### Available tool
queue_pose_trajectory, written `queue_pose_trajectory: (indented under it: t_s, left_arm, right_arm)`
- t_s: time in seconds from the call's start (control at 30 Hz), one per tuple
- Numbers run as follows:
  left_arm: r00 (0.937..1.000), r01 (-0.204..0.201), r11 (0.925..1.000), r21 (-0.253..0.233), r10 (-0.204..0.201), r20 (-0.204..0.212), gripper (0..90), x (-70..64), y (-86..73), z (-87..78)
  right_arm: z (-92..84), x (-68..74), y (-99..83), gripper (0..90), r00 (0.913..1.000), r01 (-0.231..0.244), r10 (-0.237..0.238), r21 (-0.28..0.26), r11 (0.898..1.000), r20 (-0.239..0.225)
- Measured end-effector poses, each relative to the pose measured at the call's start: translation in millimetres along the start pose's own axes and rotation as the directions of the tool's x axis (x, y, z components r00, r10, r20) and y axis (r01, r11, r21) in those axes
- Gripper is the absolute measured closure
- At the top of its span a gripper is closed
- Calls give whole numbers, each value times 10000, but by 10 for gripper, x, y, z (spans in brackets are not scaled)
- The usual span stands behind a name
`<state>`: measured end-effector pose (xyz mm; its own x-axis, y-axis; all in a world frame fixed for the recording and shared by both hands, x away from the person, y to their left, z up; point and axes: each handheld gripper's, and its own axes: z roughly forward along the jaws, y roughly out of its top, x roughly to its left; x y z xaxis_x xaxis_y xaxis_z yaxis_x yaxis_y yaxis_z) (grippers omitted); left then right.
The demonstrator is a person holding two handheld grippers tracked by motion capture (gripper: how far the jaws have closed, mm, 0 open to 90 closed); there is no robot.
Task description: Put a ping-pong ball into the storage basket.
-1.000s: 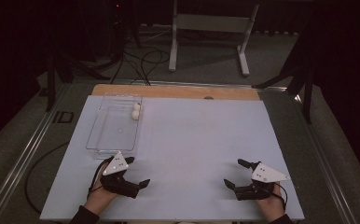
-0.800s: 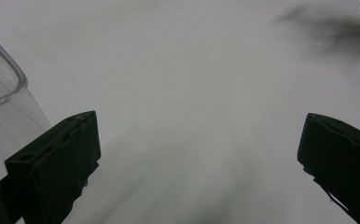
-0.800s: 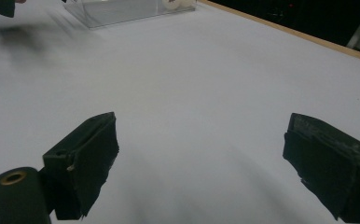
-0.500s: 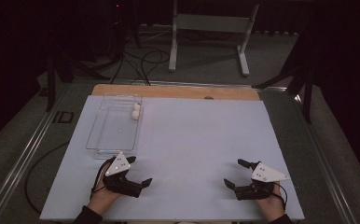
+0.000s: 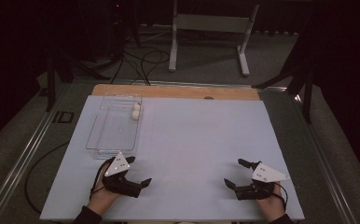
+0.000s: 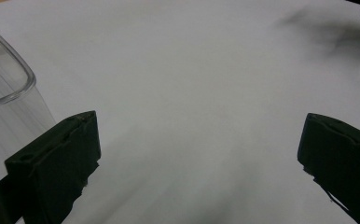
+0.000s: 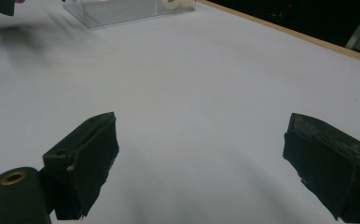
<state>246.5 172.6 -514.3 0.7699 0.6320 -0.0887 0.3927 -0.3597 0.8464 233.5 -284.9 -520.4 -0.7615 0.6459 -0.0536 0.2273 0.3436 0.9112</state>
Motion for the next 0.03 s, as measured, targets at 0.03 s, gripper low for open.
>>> queue_pose_trajectory:
  t_s: [0.03]
  left_arm:
    - [10000, -24, 10000, 6, 24, 7, 5, -1, -1, -1]
  right_arm:
    - [-1, -1, 1, 100, 10000, 10, -10, -2, 10000, -8]
